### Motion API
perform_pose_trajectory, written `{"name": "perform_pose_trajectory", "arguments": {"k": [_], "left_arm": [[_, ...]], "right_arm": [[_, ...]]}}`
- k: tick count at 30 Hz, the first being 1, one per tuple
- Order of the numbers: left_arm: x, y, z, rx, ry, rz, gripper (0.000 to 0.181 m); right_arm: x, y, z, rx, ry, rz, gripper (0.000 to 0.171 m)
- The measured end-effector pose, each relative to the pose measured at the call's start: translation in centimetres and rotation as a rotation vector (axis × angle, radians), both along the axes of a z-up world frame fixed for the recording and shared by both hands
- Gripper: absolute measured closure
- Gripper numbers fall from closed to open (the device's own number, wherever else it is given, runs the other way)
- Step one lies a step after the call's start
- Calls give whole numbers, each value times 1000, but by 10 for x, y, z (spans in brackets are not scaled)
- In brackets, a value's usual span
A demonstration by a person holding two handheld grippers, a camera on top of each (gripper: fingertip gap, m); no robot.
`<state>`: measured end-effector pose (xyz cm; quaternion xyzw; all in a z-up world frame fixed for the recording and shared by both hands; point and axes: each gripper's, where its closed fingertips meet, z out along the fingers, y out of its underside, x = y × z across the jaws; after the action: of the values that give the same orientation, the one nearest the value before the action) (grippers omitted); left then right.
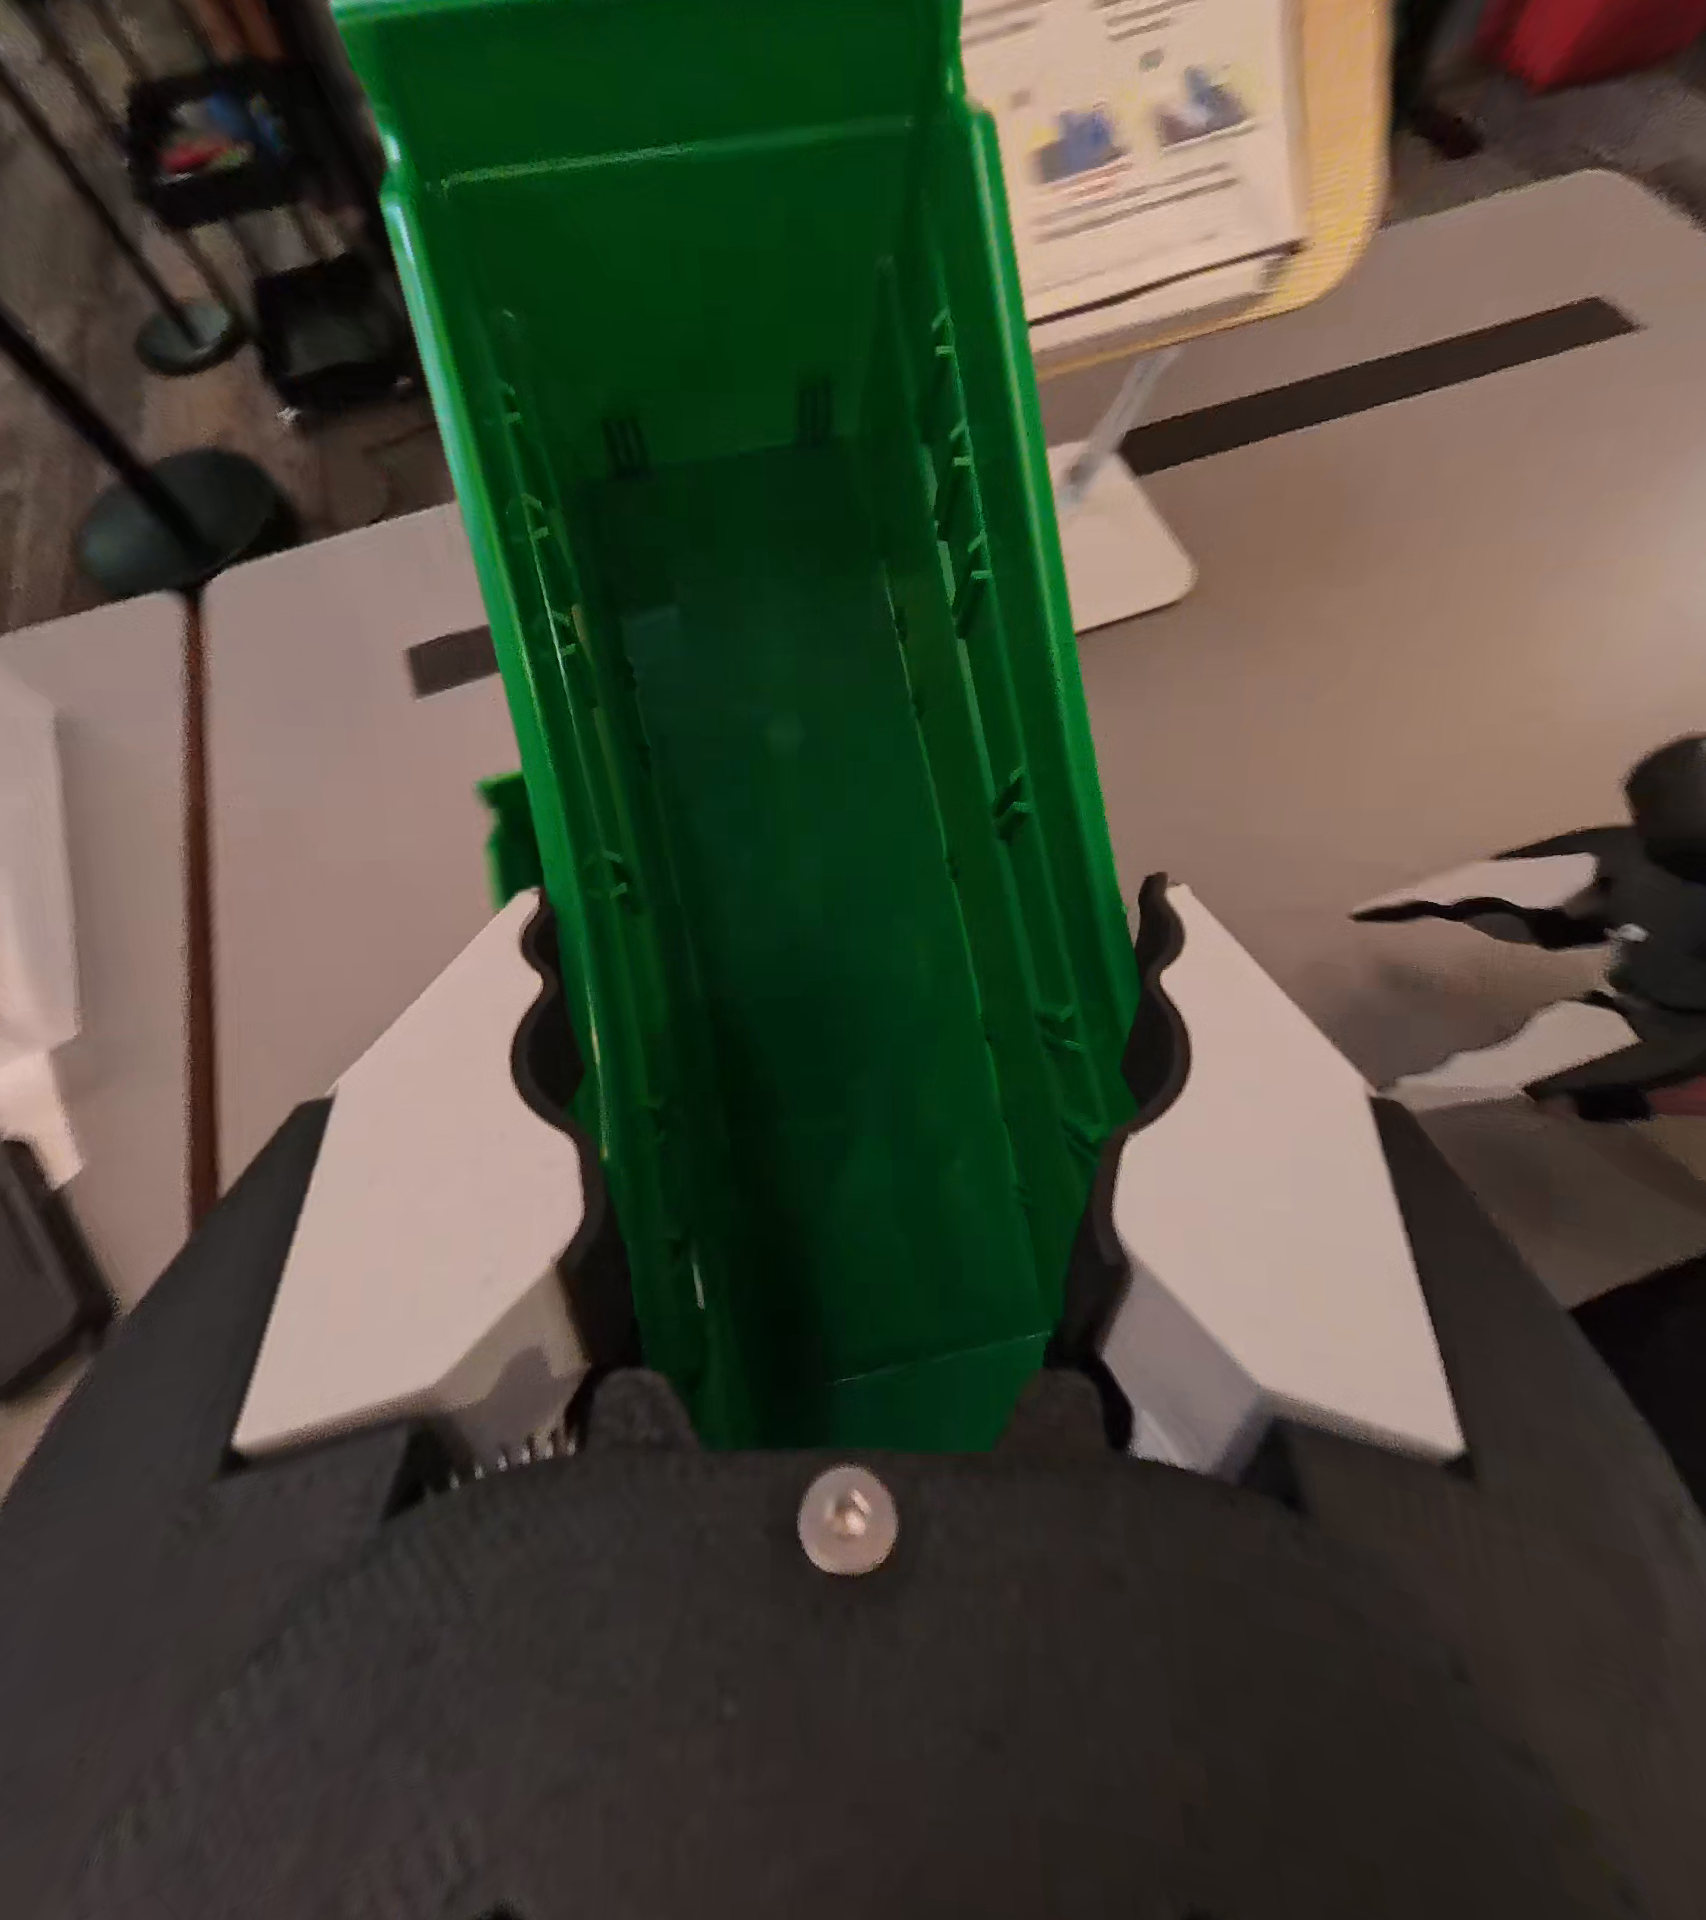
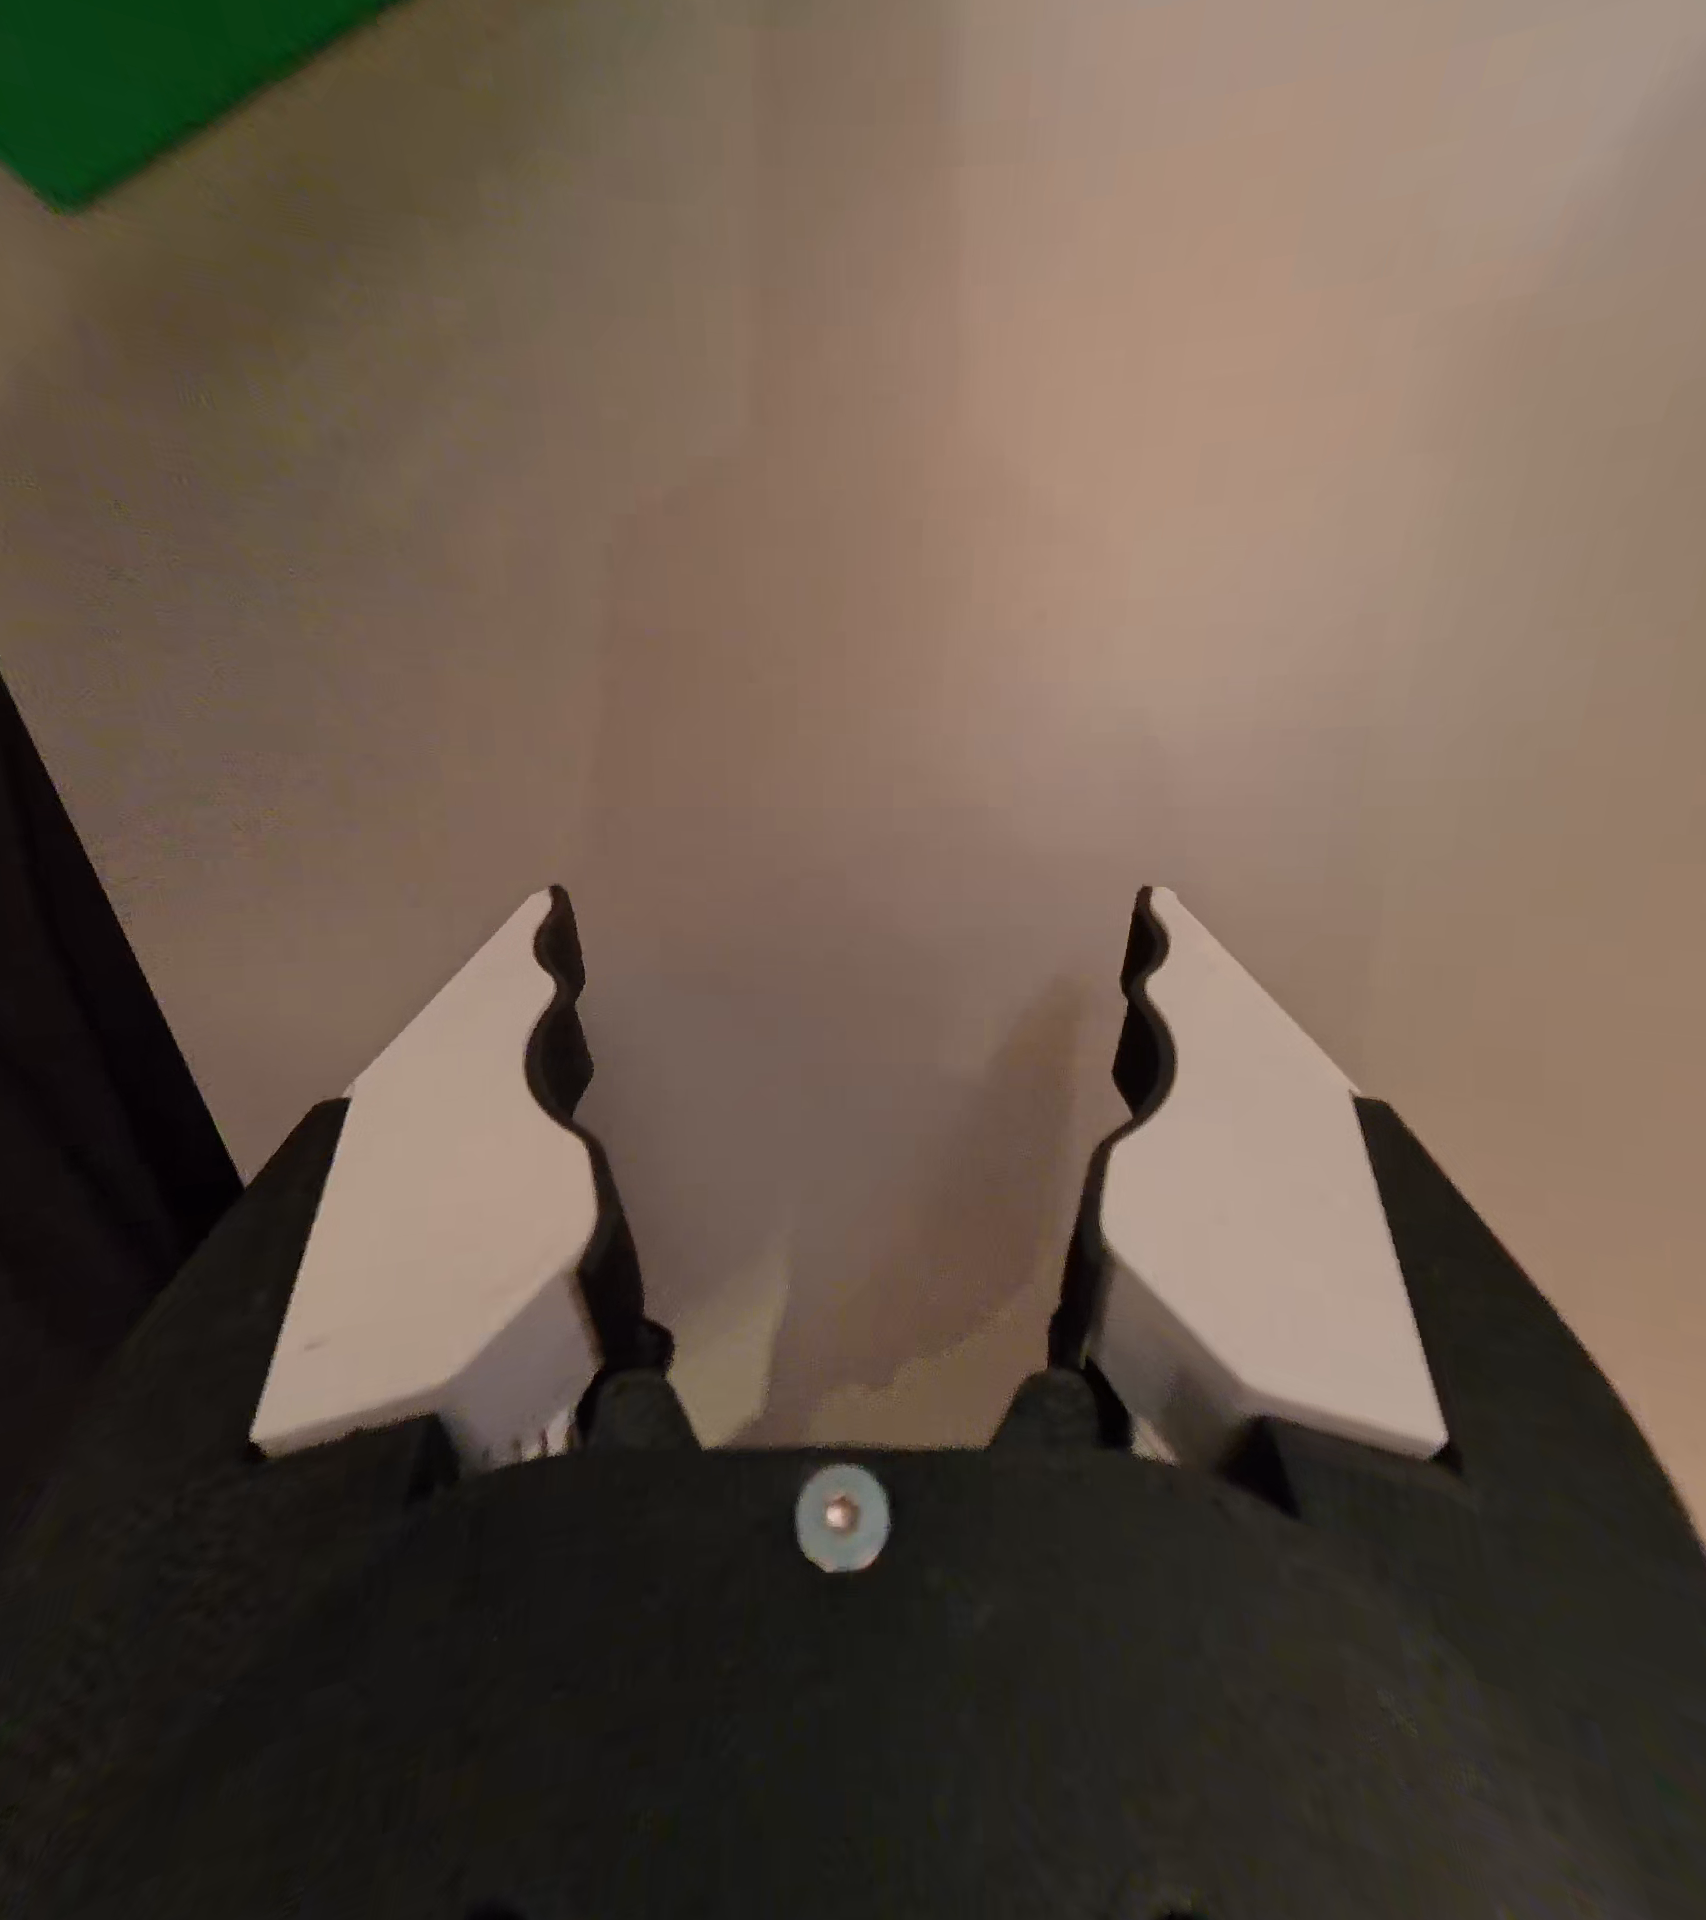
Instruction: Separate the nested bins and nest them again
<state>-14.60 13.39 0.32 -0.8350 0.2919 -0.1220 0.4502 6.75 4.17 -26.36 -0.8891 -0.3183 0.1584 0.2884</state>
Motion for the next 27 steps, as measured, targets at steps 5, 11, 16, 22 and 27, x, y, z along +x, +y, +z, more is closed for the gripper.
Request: {"name": "perform_pose_trajectory", "arguments": {"k": [5,11,16,22,27], "left_arm": [[94,-18,-21,-68,-50,-187,74],[170,-17,-115,-244,-60,-272,73],[194,-24,-182,-354,-17,-292,71],[207,-33,-214,-376,31,-312,67],[217,-49,-215,-406,52,-353,56]], "right_arm": [[33,20,30,99,87,-107,68],[96,37,52,159,212,-284,76],[118,44,78,222,379,-362,93],[94,42,95,196,525,-335,103],[72,37,100,119,609,-324,94]]}}
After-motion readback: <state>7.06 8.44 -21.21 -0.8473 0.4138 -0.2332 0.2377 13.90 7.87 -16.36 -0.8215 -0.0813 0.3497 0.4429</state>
